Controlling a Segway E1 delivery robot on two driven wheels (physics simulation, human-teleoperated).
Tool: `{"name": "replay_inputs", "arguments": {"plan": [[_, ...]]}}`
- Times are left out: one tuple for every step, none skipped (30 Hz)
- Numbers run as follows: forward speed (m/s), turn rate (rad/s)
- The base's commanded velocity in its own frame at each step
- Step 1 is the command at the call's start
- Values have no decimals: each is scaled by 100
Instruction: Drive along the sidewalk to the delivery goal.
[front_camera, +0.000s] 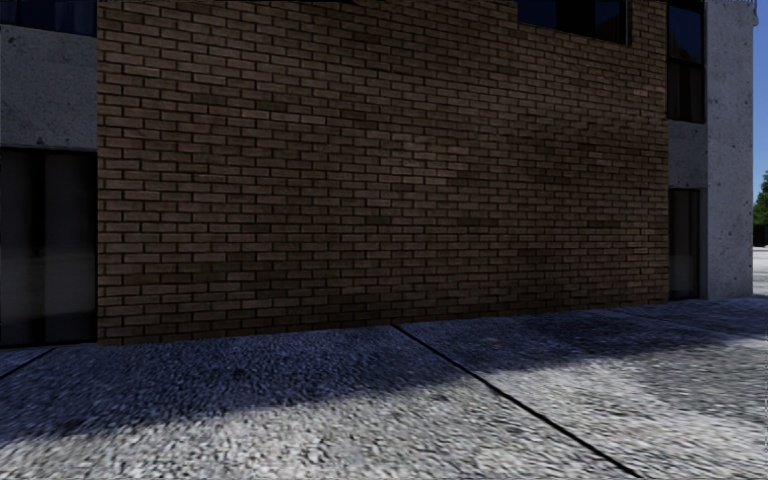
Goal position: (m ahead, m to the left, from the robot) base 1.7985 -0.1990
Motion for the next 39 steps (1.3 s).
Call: {"name": "replay_inputs", "arguments": {"plan": [[156,0],[148,0],[130,0],[117,0],[117,0],[112,0],[110,0],[110,0],[110,0],[110,0],[110,0],[110,0],[110,0],[109,0],[109,0],[109,0],[107,0],[104,0],[96,0],[92,0],[92,0],[90,4],[89,6],[89,6],[88,7],[88,6],[88,0],[88,0],[88,0],[88,0],[88,0],[88,0],[88,0],[88,0],[88,0],[88,0],[88,0],[88,0],[88,0]]}}
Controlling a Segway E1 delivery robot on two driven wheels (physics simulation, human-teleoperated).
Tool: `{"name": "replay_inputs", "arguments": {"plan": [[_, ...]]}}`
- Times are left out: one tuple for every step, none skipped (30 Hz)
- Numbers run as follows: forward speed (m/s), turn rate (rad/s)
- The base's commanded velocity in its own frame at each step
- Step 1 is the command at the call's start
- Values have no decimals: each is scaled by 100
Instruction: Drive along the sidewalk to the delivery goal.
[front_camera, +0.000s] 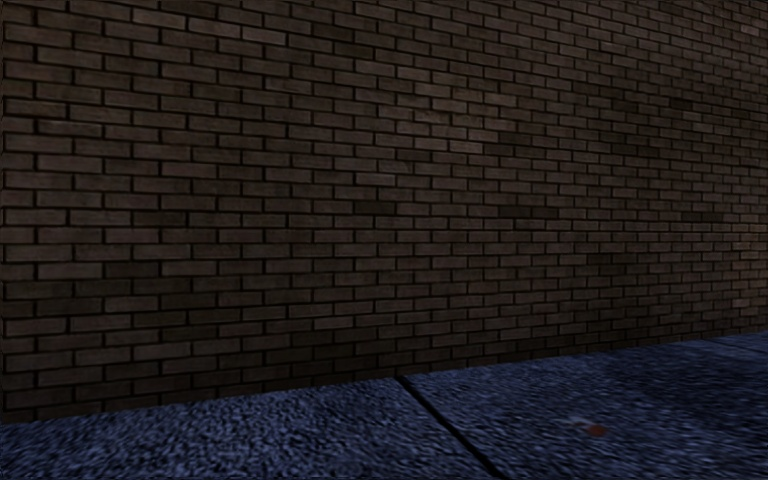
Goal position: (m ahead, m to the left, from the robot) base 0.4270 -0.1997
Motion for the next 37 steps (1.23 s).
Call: {"name": "replay_inputs", "arguments": {"plan": [[88,0],[88,0],[88,0],[88,0],[88,0],[88,0],[88,0],[0,0],[0,0],[0,0],[0,0],[0,0],[0,0],[0,0],[0,0],[0,0],[0,0],[0,0],[0,0],[0,0],[0,0],[0,0],[0,0],[0,0],[0,0],[0,0],[0,0],[0,0],[0,0],[0,0],[0,0],[0,0],[0,0],[0,0],[0,0],[0,0],[0,0]]}}
